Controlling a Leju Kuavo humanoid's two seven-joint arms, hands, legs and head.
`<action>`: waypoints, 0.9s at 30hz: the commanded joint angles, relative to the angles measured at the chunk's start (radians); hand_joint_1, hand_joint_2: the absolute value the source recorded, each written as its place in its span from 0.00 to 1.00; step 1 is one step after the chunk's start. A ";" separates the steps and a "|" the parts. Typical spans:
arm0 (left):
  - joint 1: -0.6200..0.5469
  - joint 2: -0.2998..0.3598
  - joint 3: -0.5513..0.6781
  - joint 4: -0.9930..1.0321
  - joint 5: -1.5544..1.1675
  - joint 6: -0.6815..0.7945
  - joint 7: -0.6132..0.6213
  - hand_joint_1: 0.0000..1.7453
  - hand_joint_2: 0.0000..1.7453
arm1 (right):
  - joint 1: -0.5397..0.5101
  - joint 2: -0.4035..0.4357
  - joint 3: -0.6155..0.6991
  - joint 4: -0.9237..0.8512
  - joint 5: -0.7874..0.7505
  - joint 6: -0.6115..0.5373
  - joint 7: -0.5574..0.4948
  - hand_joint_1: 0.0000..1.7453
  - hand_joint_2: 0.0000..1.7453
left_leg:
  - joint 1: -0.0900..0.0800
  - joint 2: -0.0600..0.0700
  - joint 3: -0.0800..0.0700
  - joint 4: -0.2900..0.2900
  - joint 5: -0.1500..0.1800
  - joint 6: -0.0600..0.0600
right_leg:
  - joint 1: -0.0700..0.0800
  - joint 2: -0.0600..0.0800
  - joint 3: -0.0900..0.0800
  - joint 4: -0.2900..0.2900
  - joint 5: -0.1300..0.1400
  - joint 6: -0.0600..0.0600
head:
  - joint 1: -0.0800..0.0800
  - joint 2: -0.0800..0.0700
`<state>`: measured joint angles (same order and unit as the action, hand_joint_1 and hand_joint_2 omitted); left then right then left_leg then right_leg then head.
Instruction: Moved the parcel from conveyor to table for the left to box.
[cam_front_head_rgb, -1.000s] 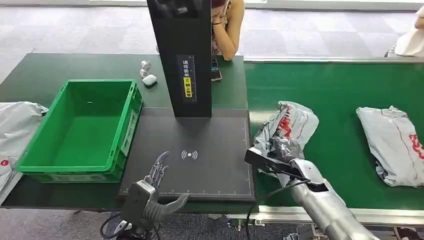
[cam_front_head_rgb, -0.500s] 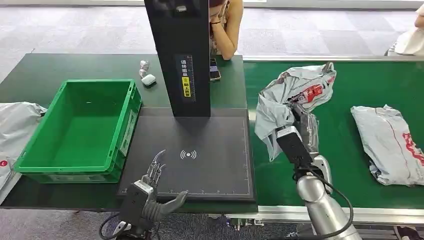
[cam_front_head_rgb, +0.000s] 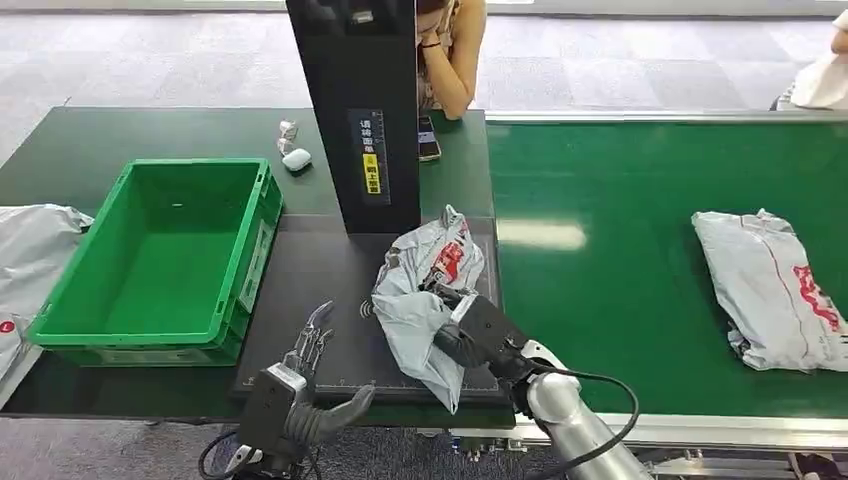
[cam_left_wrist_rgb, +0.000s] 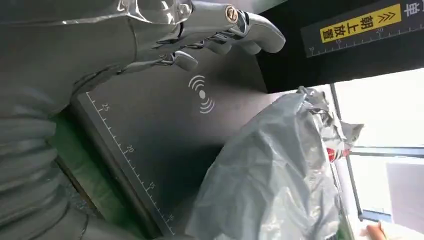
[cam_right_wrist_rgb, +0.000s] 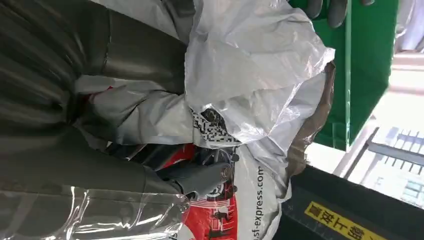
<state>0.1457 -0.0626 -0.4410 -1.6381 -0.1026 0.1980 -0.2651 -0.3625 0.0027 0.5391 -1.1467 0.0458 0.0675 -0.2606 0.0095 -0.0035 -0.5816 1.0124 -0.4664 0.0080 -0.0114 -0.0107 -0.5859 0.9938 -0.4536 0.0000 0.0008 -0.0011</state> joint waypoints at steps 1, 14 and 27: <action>-0.013 0.019 -0.002 0.020 0.000 -0.004 0.013 0.00 1.00 | -0.073 0.026 0.103 0.160 -0.046 0.080 0.038 1.00 1.00 | 0.000 0.002 0.004 -0.002 0.000 -0.001 | 0.000 0.002 0.003 -0.002 0.001 0.000 | 0.000 0.000; -0.036 0.018 0.005 0.035 0.001 0.001 0.024 0.00 1.00 | -0.144 0.052 0.104 0.258 -0.025 -0.182 -0.021 0.00 1.00 | 0.000 0.002 0.002 -0.001 0.001 -0.003 | 0.000 0.003 0.001 0.000 0.001 -0.001 | 0.000 0.000; -0.045 0.022 -0.002 0.045 -0.005 0.006 -0.011 0.00 1.00 | 0.024 0.040 -0.076 -0.035 -0.169 -0.230 -0.263 0.00 1.00 | 0.000 0.000 0.003 -0.002 0.001 -0.004 | 0.000 0.001 0.001 -0.001 0.001 -0.002 | 0.000 0.000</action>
<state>0.1283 -0.0626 -0.4410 -1.6369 -0.1026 0.2052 -0.2655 -0.4027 0.0584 0.5574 -1.0810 -0.0519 -0.1419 -0.4326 0.0096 -0.0013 -0.5816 1.0126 -0.4661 0.0041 -0.0110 -0.0082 -0.5884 0.9945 -0.4529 -0.0014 0.0008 -0.0011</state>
